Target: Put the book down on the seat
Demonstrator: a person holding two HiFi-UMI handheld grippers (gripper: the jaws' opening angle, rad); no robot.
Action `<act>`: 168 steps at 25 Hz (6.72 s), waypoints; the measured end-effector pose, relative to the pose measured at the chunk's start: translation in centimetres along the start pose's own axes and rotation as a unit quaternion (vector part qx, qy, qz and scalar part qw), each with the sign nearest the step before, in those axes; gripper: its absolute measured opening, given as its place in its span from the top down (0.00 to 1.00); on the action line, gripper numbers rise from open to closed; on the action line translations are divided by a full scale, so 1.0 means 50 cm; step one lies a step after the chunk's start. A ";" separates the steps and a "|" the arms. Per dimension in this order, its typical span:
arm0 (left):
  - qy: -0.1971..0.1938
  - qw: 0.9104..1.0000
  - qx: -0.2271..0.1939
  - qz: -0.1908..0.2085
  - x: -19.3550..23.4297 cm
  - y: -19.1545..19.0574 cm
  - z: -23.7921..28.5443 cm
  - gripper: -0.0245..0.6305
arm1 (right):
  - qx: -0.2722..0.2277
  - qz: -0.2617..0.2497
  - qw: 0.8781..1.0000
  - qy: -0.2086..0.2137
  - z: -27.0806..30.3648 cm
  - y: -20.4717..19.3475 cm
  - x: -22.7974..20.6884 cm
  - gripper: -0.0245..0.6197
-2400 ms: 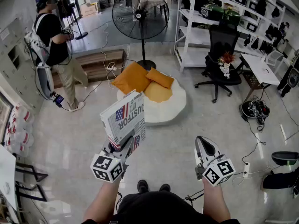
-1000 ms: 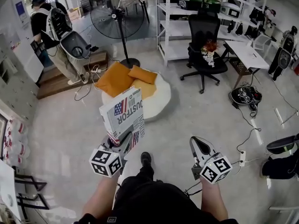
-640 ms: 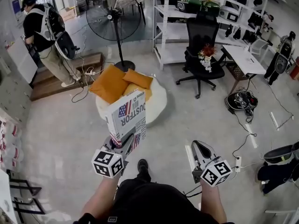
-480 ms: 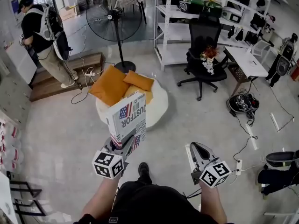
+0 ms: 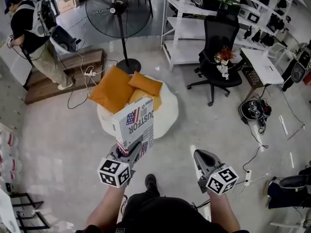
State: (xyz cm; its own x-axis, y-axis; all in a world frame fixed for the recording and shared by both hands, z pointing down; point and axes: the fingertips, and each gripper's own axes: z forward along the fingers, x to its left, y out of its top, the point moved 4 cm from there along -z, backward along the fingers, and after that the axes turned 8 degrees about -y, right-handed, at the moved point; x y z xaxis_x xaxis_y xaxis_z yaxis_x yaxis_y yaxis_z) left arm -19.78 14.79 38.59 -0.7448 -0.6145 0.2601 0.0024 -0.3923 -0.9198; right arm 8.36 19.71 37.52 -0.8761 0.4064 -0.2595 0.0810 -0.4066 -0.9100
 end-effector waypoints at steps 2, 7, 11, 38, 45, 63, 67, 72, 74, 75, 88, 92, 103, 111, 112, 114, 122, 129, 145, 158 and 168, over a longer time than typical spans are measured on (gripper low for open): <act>-0.004 1.000 -0.001 0.000 0.031 0.016 0.021 0.72 | 0.003 -0.004 1.000 -0.002 0.034 0.019 -0.001 0.94; -0.011 1.000 -0.001 0.000 0.083 0.039 0.049 0.72 | 0.001 -0.001 1.000 -0.014 0.084 0.040 -0.007 0.94; -0.015 1.000 0.006 -0.003 0.102 0.047 0.078 0.72 | 0.002 0.008 1.000 -0.014 0.116 0.041 -0.019 0.94; 0.052 0.996 0.062 -0.046 0.219 0.206 0.635 0.72 | 0.049 0.026 0.996 0.067 0.516 0.214 -0.537 0.94; 0.045 0.995 0.070 -0.056 0.252 0.189 0.695 0.72 | 0.076 0.002 0.994 0.080 0.592 0.227 -0.550 0.94; 0.007 0.979 0.151 -0.134 0.527 -0.036 0.807 0.72 | 0.199 0.009 0.976 0.092 0.877 0.099 -0.439 0.94; 0.002 0.971 0.178 -0.162 0.580 -0.119 0.894 0.72 | 0.231 0.008 0.967 0.111 0.962 0.033 -0.482 0.94; 0.025 0.955 0.210 -0.208 0.665 -0.275 0.998 0.72 | 0.252 0.055 0.959 0.115 1.060 -0.076 -0.544 0.94; 0.030 0.946 0.220 -0.238 0.693 -0.337 1.044 0.72 | 0.255 0.060 0.958 0.119 1.096 -0.116 -0.565 0.94; 0.029 0.942 0.225 -0.249 0.703 -0.366 1.066 0.72 | 0.259 0.061 0.956 0.122 1.112 -0.138 -0.574 0.94; -0.028 0.910 0.282 -0.302 0.763 -0.654 1.290 0.72 | 0.297 0.116 0.940 0.123 1.217 -0.400 -0.664 0.94; -0.055 0.896 0.300 -0.323 0.767 -0.707 1.333 0.72 | 0.301 0.131 0.937 0.117 1.211 -0.445 -0.673 0.94; -0.075 0.886 0.339 -0.308 0.803 -0.758 1.387 0.66 | 0.289 0.145 0.940 0.109 1.197 -0.467 -0.719 0.94; -0.024 0.900 0.376 -0.220 0.863 -0.743 1.343 0.51 | 0.295 0.136 0.938 0.123 1.194 -0.453 -0.690 0.94; -0.016 0.902 0.378 -0.209 0.872 -0.738 1.333 0.51 | 0.295 0.134 0.938 0.124 1.193 -0.450 -0.685 0.94; -0.002 0.906 0.381 -0.183 0.893 -0.723 1.315 0.51 | 0.294 0.131 0.938 0.128 1.198 -0.447 -0.675 0.94; 0.001 0.928 0.350 -0.131 0.873 -0.650 1.203 0.51 | 0.306 0.117 0.933 0.152 1.164 -0.442 -0.592 0.94; 0.030 0.954 0.272 -0.121 0.819 -0.491 1.077 0.51 | 0.292 0.073 0.939 0.167 1.145 -0.327 -0.497 0.94; 0.024 0.991 0.128 -0.018 0.561 -0.048 0.784 0.71 | 0.212 -0.005 0.968 0.131 0.906 0.046 -0.340 0.94; 0.097 0.993 0.049 0.033 0.325 0.101 0.665 0.84 | 0.150 -0.043 0.968 0.196 0.680 0.113 -0.395 0.94; 0.174 0.985 0.001 0.008 0.022 0.096 0.650 0.90 | 0.105 -0.088 0.963 0.233 0.443 0.147 -0.568 0.94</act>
State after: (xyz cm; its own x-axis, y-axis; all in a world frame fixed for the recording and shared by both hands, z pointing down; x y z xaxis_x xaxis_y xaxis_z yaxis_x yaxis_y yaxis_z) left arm 1.08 -10.00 44.01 -0.9279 -0.3496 0.1296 0.0164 -0.3854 -0.9226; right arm 23.32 -12.93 45.34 -0.5543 0.7875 -0.2694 -0.1903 -0.4351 -0.8801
